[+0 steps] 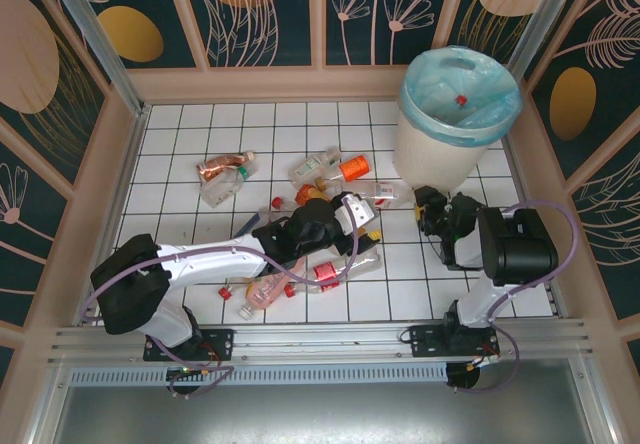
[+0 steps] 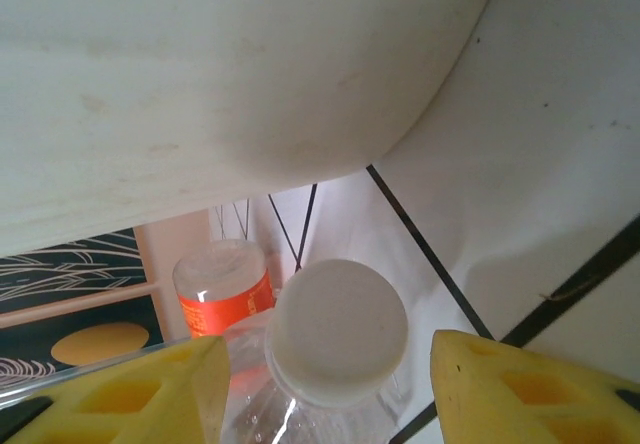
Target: Put the plastic bottles in the bin
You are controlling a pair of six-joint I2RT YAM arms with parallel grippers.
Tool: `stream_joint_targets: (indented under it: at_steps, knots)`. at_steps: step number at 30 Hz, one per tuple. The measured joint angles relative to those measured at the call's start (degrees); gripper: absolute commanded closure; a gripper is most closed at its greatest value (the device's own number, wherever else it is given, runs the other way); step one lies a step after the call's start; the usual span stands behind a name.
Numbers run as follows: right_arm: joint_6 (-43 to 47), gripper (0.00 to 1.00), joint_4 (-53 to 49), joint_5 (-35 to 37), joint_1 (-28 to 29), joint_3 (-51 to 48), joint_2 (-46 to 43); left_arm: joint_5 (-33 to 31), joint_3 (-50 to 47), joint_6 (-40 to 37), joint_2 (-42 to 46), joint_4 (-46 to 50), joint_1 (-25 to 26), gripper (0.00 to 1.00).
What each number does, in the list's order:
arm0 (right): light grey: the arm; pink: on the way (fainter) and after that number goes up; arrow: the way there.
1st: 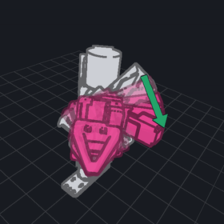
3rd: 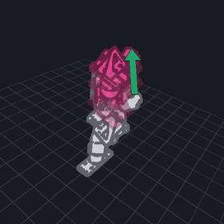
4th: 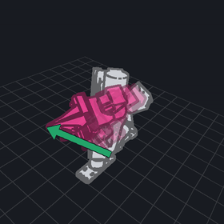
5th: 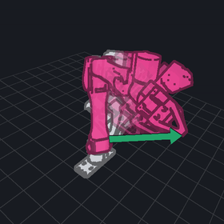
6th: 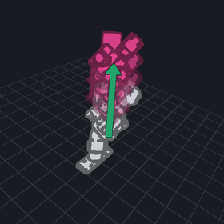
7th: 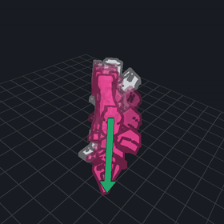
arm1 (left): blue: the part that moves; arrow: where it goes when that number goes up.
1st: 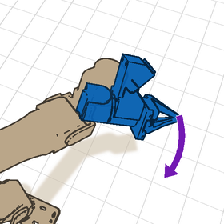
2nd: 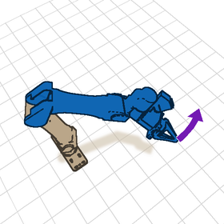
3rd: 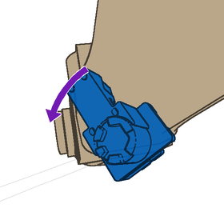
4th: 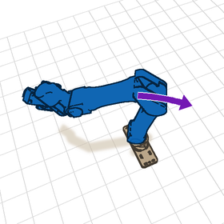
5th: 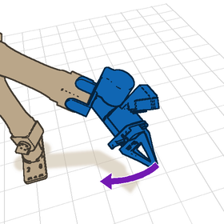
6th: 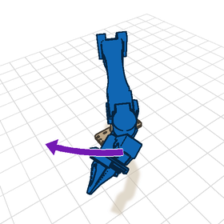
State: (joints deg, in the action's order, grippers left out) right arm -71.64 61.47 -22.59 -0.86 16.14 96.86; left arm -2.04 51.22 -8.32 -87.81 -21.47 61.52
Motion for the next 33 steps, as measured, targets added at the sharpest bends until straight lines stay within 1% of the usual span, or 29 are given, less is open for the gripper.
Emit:
stream_joint_targets:
  at_steps: [7,15,24,29,33]
  knots:
    - [-1.05,0.46,3.30,0.02,0.15,0.20,2.23,0.00,0.00,-0.02,-0.26,0.31,0.00,0.22]
    - [-1.16,0.52,4.76,0.26,0.61,1.22,4.37,0.00,0.02,0.00,-0.66,0.72,0.00,0.22]
    - [-1.11,0.64,5.14,1.22,0.96,1.05,4.85,-0.02,0.02,0.00,-0.63,0.74,0.00,0.22]
    - [-0.24,0.68,1.99,2.64,1.09,-0.70,0.09,-0.04,0.02,0.00,-0.02,0.81,0.00,0.22]
    - [2.54,0.69,-4.11,4.87,1.31,-1.03,-7.21,-0.17,0.00,0.00,1.49,1.07,0.00,0.22]
